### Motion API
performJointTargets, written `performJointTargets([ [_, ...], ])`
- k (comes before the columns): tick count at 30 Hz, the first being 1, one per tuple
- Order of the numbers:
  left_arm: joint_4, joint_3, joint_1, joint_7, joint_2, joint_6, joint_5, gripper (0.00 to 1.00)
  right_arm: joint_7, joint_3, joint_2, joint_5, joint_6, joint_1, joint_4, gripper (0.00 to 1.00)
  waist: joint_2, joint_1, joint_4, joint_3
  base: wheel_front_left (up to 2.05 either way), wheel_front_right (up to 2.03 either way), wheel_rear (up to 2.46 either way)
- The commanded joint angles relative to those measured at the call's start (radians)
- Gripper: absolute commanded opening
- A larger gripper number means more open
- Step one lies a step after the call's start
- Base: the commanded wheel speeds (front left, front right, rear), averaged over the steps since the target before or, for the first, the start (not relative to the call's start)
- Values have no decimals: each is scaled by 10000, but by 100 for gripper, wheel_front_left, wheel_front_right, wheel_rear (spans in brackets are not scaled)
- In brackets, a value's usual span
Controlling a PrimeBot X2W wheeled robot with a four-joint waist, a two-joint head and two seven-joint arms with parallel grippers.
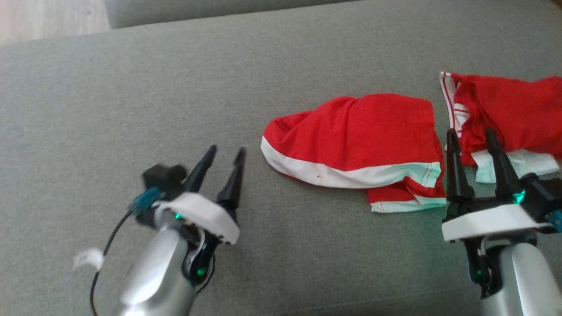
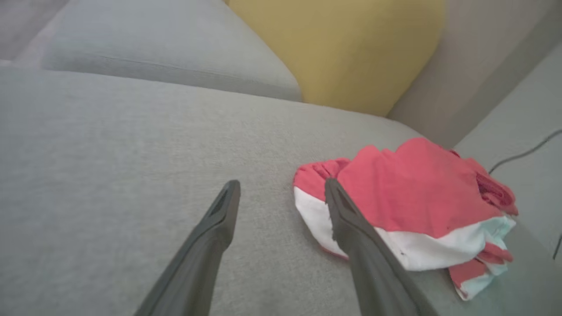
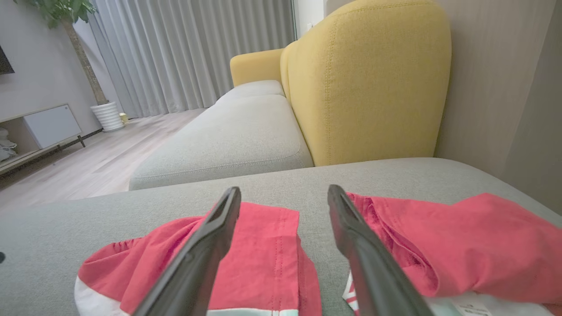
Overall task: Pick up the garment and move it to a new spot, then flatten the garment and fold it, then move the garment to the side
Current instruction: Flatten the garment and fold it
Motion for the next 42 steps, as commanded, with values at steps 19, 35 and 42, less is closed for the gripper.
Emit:
performJointTargets([
  [19, 2952, -2234, -3417, 633, 455, -299, 771, 100, -393, 315, 166, 111, -9, -684, -71, 100, 0, 0, -836, 899, 0, 0, 0],
  [35, 3130, -3843, -4160, 43, 827, -304, -867, 0, -293, 207, 169, 53, -9, -809, 514, 100, 0, 0, -846, 1035, 0, 0, 0],
  [42, 2926, -3450, -4175, -194, 1037, -265, -1110, 0, -54, 389, 169, 98, -9, -712, 720, 100, 0, 0, -703, 874, 0, 0, 0],
])
